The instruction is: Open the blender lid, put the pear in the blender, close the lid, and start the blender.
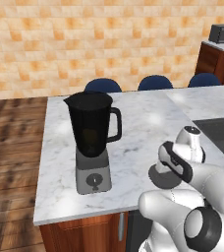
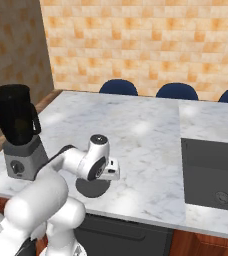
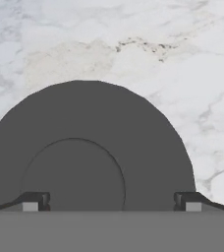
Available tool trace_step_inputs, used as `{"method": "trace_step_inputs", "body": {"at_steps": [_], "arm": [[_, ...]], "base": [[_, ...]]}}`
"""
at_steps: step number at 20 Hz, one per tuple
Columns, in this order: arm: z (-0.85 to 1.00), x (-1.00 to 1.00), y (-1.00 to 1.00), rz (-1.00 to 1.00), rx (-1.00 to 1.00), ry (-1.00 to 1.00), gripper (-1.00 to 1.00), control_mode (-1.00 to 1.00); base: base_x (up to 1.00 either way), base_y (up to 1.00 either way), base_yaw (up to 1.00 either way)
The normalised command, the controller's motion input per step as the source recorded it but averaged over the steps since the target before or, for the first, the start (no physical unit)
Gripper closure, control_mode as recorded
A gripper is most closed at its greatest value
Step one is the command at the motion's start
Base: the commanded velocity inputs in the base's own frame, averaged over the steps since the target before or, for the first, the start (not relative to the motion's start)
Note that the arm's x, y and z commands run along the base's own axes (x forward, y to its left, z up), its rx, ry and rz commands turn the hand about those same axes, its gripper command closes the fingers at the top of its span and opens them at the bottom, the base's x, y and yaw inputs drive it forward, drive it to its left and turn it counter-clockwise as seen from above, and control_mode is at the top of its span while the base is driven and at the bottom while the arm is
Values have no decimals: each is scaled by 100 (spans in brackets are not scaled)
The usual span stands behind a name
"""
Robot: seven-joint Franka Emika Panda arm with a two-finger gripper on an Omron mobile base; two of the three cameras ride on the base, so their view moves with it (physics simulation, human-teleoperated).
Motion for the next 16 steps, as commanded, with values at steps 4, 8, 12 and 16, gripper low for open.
{"method": "trace_step_inputs", "body": {"at_steps": [4,8,12,16], "arm": [[-2,-16,19,-4,-6,0,-100,-100],[0,-3,23,-3,-7,0,-100,-100],[-19,-2,19,-1,-8,0,-100,-100],[-39,4,6,0,-8,6,-100,-100]], "base": [[0,0,0],[0,0,0],[0,0,0],[0,0,0]]}}
